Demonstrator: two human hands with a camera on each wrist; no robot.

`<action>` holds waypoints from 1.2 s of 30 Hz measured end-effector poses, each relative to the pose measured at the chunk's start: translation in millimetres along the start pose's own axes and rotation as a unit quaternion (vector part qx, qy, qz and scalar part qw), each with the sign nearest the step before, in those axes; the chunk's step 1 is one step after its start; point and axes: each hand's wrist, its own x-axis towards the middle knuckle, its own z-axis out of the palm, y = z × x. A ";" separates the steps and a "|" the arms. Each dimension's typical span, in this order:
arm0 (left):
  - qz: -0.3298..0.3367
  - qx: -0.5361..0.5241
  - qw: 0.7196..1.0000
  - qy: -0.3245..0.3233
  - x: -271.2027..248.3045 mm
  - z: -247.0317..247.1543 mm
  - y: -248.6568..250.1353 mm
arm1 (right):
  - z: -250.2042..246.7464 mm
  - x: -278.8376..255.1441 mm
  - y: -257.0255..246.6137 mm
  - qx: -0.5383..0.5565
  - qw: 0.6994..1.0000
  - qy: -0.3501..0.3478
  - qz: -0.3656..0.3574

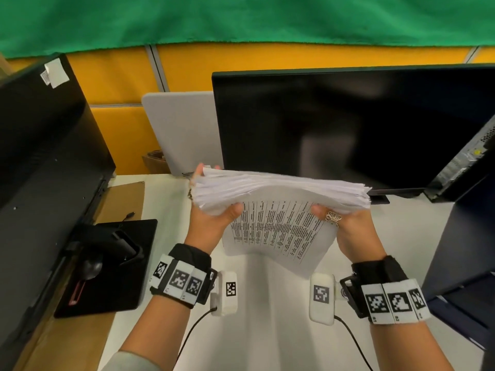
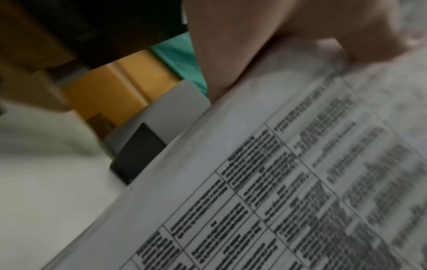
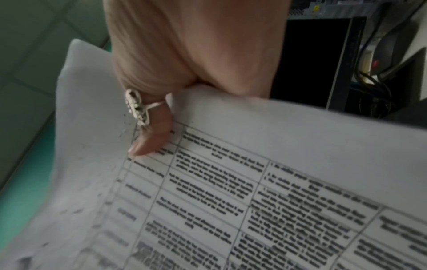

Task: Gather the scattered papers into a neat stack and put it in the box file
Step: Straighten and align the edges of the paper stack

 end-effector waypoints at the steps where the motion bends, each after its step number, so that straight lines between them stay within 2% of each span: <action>1: -0.005 0.003 1.000 -0.020 -2.2 2.2 3.1 | 1.1 1.7 -2.0 0.007 1.000 -0.002 -0.010; 2: 0.001 -0.004 1.000 -0.028 -4.3 4.5 7.2 | 1.2 3.1 -4.7 0.016 1.000 -0.002 -0.020; 5: 0.056 -0.033 0.998 0.000 -8.4 9.3 23.3 | -4.7 2.8 -15.9 0.043 0.998 -0.007 -0.036; 7: 0.090 -0.045 0.995 -0.023 -11.1 3.3 31.1 | -13.2 -1.6 -20.8 0.057 0.997 -0.019 -0.042; 9: 0.086 -0.026 0.994 -0.057 -14.3 -5.1 31.9 | -19.4 -5.2 -20.6 0.043 0.997 -0.038 -0.049; 11: 0.080 0.033 0.995 -0.051 -18.2 -5.6 30.2 | -18.2 -6.3 -16.2 0.010 0.998 -0.049 -0.042; 13: 0.076 0.047 0.996 0.022 -21.4 -1.0 19.4 | -11.3 -7.4 -8.2 0.004 0.998 -0.050 -0.027; 14: 0.075 0.011 0.994 0.078 -22.4 2.7 16.1 | -7.7 -7.6 -4.9 0.014 0.999 -0.043 -0.019; 16: 0.093 -0.041 0.979 0.179 -24.2 7.5 11.8 | -2.5 -7.9 -2.1 0.029 0.999 -0.033 -0.006; 17: 0.116 -0.017 0.969 0.217 -25.7 8.9 11.4 | -1.7 -8.3 -2.2 0.028 0.999 -0.034 -0.005; 20: 0.160 0.026 0.951 0.264 -29.9 10.0 9.7 | -3.3 -7.9 -3.9 0.035 0.999 -0.030 -0.006; 22: 0.165 0.027 0.950 0.263 -32.1 10.4 9.6 | -4.8 -8.0 -3.3 0.041 0.999 -0.025 -0.006; 25: 0.143 0.035 0.963 0.226 -35.5 10.9 13.7 | -3.8 -8.1 -1.7 0.044 0.999 -0.025 -0.012; 29: 0.070 -0.021 0.983 0.167 -42.9 20.1 18.9 | -2.8 -9.2 2.2 0.050 0.998 -0.021 -0.013; 33: 0.061 -0.057 0.984 0.158 -44.5 18.5 18.0 | -4.6 -10.9 3.8 0.055 0.998 -0.038 -0.014; 36: 0.055 -0.034 0.994 0.093 -41.7 14.5 23.2 | -6.9 -11.3 4.1 0.052 0.998 -0.041 -0.009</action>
